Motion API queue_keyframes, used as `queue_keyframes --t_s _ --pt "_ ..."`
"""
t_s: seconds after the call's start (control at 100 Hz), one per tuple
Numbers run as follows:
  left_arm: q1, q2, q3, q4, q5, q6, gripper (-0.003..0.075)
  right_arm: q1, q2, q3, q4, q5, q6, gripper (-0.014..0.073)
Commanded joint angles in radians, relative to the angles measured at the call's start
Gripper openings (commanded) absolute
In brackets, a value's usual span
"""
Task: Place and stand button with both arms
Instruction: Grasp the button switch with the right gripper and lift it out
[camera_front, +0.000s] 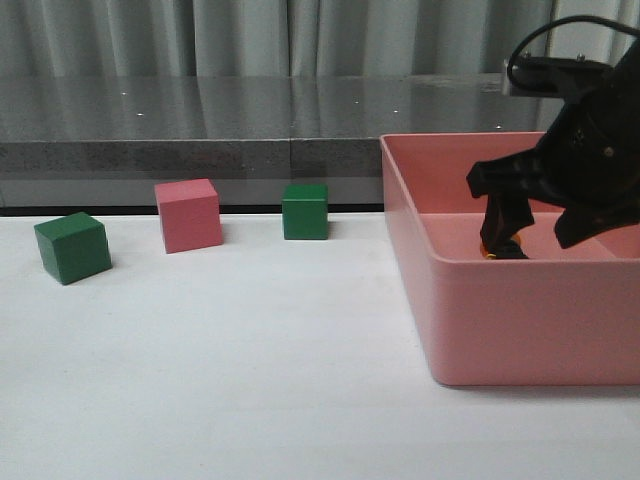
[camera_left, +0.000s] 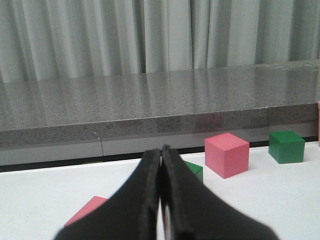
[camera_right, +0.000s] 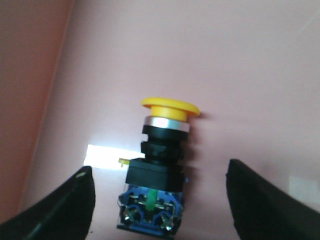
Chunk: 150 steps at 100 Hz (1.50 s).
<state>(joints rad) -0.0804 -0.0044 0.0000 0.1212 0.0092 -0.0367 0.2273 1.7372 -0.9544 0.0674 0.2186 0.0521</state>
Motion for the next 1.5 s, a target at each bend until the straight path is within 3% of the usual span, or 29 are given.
queue_keyframes --t_s 0.0,0.14,0.31,0.38,0.59,0.82,0.99,1.15,1.32,1.49 --pt "0.001 -0.032 0.046 -0.006 -0.080 -0.009 -0.0020 0.000 -0.019 -0.033 -0.001 -0.055 -0.005 0.0545" --pt "0.001 -0.032 0.046 -0.006 -0.080 -0.009 -0.0020 0.000 -0.005 -0.033 -0.001 -0.039 -0.005 0.0511" --pt "0.001 -0.032 0.046 -0.006 -0.080 -0.009 -0.0020 0.000 -0.005 -0.033 -0.001 -0.007 -0.005 0.0225" --pt "0.001 -0.032 0.046 -0.006 -0.080 -0.009 -0.0020 0.000 -0.005 -0.033 -0.001 0.004 -0.005 0.0146" --pt "0.001 -0.032 0.046 -0.006 -0.080 -0.009 -0.0020 0.000 -0.037 -0.068 -0.001 0.081 -0.005 0.0129" --pt "0.001 -0.032 0.046 -0.006 -0.080 -0.009 -0.0020 0.044 -0.176 -0.261 -0.001 0.262 -0.042 0.0129" --pt "0.001 -0.032 0.046 -0.006 -0.080 -0.009 -0.0020 0.168 -0.194 -0.460 0.032 0.412 -0.226 0.0129" --pt "0.001 -0.032 0.046 -0.006 -0.080 -0.009 -0.0020 0.271 -0.135 -0.607 0.190 0.487 -0.455 0.0129" --pt "0.001 -0.032 0.046 -0.006 -0.080 -0.009 -0.0020 0.336 -0.010 -0.683 0.359 0.523 -0.741 0.0129" --pt "0.001 -0.032 0.046 -0.006 -0.080 -0.009 -0.0020 0.392 0.124 -0.696 0.381 0.556 -1.011 0.0129"
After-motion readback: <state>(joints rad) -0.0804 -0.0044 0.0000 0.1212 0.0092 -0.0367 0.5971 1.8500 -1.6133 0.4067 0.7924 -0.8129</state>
